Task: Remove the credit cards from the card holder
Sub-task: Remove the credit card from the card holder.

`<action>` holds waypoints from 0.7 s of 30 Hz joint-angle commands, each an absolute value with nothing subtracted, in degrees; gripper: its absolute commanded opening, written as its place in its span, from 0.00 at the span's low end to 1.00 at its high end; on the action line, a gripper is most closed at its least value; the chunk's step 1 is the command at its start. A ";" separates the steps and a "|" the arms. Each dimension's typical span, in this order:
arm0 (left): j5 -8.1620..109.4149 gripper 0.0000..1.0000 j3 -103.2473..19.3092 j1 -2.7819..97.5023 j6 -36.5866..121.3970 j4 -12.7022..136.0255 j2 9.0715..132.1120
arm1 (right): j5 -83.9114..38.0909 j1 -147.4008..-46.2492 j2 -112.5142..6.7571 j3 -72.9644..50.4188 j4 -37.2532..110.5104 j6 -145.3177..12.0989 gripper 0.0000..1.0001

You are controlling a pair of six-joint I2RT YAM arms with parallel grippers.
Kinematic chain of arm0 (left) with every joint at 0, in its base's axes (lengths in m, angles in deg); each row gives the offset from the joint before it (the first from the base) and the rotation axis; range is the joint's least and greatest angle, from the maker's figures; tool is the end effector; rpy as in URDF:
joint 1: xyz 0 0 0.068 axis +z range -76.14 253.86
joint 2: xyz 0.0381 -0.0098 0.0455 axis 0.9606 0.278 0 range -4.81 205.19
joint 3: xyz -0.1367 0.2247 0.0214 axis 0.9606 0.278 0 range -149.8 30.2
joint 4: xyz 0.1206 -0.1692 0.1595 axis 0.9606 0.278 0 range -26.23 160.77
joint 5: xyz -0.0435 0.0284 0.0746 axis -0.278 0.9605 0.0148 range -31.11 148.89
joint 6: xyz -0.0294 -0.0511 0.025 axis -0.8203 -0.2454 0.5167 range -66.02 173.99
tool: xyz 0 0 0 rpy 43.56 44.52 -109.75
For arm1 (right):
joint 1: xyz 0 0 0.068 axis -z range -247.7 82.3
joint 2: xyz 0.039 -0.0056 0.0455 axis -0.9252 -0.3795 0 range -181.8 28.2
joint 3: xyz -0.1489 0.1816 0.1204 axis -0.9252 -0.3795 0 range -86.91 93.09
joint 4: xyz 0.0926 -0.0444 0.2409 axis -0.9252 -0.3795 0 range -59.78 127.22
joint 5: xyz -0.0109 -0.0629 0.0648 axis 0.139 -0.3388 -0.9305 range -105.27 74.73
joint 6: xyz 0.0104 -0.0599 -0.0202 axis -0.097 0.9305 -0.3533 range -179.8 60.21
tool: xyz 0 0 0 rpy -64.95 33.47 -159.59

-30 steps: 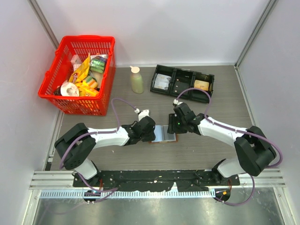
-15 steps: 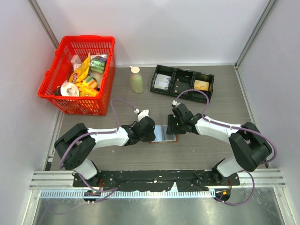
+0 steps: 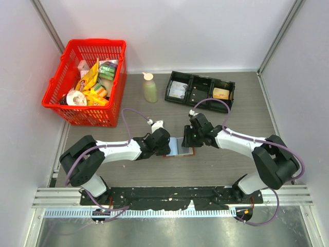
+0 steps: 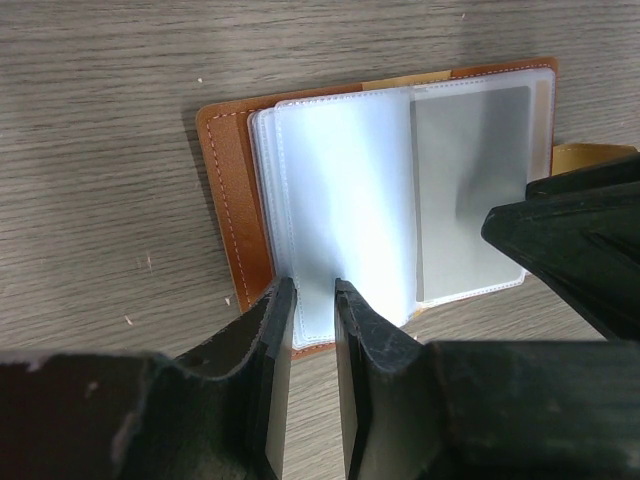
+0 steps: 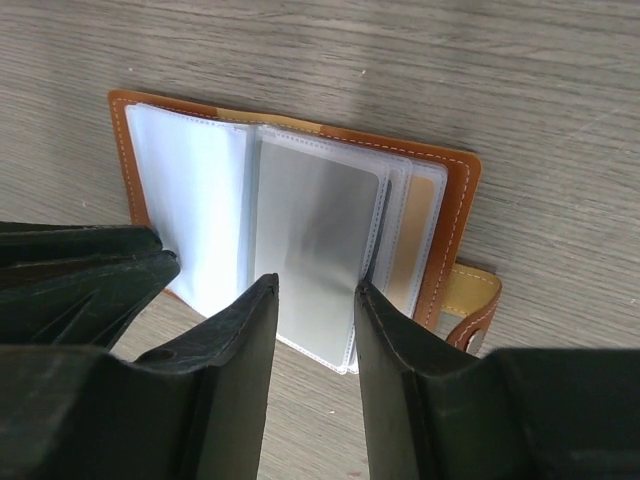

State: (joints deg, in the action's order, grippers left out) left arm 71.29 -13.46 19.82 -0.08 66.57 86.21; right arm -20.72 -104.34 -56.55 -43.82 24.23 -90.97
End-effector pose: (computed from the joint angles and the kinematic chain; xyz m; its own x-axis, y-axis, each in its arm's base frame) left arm 0.1926 -0.2475 0.1342 -0.8393 -0.1898 -0.5095 0.0514 0.9052 -0.4219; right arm 0.2310 0.1776 0.1482 -0.8903 -0.0200 -0.4548 -0.2073 0.9073 0.3658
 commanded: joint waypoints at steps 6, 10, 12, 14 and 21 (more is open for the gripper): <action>71.02 0.27 -12.16 19.10 -0.95 67.55 86.77 | -28.10 -105.14 -51.08 -42.52 28.35 -93.63 0.40; 70.93 0.27 -12.08 19.10 -1.30 67.28 86.42 | -30.12 -105.58 -50.90 -42.00 28.35 -94.07 0.40; 71.19 0.27 -11.64 19.10 -1.74 67.02 85.89 | -31.96 -106.02 -51.25 -41.91 29.49 -94.42 0.40; 71.98 0.28 -10.67 19.10 -2.35 66.14 84.84 | -33.46 -106.72 -52.39 -41.47 30.72 -94.86 0.40; 77.60 0.31 -5.41 19.19 -5.86 64.91 77.64 | -35.13 -110.24 -58.19 -38.31 32.03 -94.78 0.40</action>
State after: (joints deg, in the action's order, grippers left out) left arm 72.80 -8.80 19.45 -3.18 64.59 82.25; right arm -32.53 -108.76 -55.67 -41.41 28.80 -94.08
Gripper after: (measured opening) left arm 0.302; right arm 0.399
